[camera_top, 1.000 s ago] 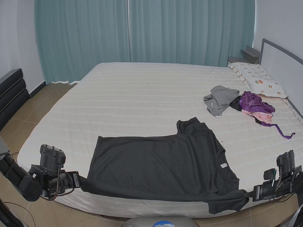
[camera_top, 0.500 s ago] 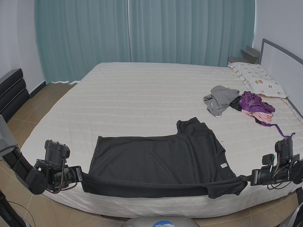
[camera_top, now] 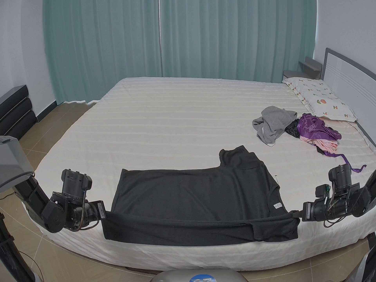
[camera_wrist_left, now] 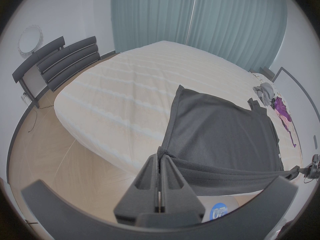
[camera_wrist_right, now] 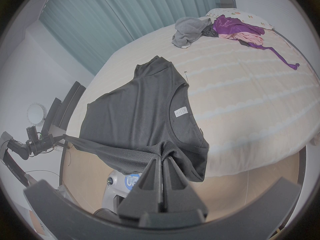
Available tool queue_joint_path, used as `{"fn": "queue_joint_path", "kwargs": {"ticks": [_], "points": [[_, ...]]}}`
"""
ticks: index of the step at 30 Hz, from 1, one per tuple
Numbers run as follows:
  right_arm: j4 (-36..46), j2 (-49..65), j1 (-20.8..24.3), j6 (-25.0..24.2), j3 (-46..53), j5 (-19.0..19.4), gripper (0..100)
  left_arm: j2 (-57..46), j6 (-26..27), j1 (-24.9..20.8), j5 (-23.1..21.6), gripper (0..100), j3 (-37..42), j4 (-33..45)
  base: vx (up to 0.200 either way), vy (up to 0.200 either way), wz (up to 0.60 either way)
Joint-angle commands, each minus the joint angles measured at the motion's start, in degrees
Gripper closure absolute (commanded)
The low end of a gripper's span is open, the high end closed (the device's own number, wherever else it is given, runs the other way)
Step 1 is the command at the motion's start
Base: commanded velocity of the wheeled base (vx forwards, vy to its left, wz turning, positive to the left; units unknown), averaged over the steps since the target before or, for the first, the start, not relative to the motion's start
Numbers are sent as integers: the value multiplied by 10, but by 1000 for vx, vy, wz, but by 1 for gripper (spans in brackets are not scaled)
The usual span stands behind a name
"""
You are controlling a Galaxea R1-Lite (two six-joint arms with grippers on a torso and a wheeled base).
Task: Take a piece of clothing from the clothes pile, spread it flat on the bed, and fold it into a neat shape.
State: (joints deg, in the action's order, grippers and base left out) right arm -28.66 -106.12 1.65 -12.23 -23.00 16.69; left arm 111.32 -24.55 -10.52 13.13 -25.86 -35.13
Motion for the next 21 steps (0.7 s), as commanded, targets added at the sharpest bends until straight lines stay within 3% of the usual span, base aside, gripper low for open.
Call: {"fn": "queue_joint_path", "kwargs": {"ticks": [1, 21], "points": [[0, -25, 0, 0, -10, 0, 100, 20, 0, 1, 1, 100, -3, -1, 0, 0, 0], [0, -68, 6, -2, -86, -13, 100, 78, -2, 0, 0, 100, -67, -2, 0, 0, 0]]}}
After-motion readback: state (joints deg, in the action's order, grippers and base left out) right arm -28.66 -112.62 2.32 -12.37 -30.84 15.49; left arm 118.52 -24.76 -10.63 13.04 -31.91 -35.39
